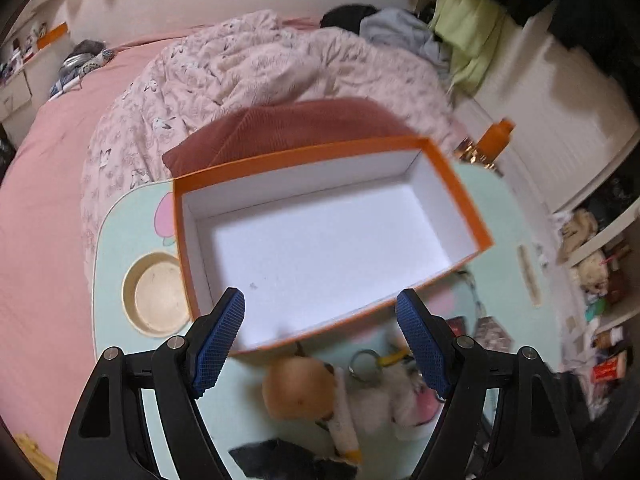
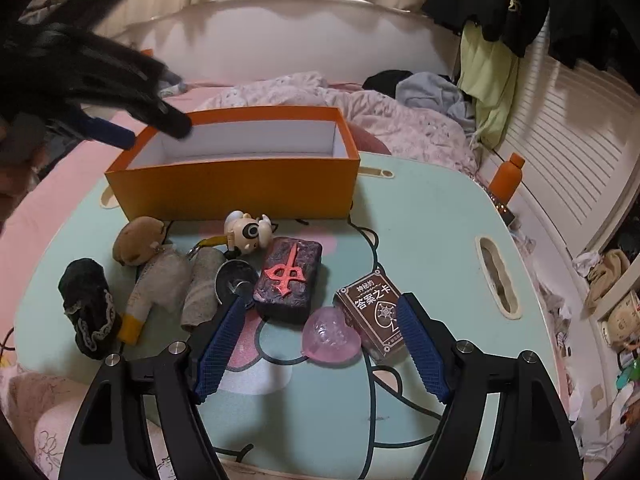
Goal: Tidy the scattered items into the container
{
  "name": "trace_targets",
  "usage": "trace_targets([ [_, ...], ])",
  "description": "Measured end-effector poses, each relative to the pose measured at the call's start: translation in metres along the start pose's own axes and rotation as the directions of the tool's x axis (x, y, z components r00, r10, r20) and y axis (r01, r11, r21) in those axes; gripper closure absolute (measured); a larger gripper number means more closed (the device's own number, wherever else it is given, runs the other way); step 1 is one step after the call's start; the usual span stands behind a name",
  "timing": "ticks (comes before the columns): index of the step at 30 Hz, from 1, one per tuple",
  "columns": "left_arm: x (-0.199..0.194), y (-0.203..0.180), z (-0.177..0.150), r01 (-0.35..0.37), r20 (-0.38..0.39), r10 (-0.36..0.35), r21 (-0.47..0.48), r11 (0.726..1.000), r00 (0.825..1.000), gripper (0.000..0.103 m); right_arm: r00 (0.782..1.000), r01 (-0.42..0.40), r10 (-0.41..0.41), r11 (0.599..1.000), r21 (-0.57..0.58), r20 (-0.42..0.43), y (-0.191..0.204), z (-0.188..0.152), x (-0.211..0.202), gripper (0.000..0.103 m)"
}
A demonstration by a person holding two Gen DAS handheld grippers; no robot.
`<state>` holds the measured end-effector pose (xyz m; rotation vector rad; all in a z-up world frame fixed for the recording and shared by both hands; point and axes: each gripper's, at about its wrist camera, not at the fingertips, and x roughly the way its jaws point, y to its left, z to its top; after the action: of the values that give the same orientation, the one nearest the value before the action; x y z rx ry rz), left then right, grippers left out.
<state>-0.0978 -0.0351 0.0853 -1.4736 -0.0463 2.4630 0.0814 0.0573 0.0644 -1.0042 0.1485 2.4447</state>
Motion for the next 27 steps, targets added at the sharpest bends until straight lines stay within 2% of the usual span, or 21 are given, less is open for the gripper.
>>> trace_targets([
  [4,0.009,-0.001,0.001,0.024,-0.022,-0.024,-0.006,1.000,0.999,0.025,1.000,-0.006,0.006,1.000,0.002,-0.003,0.000,0.000,0.000,0.023],
  [27,0.016,-0.006,-0.002,-0.043,-0.016,0.043,0.023,0.999,0.999,0.025,1.000,-0.016,0.016,1.000,0.005,-0.015,0.006,0.000,0.004,0.021],
])
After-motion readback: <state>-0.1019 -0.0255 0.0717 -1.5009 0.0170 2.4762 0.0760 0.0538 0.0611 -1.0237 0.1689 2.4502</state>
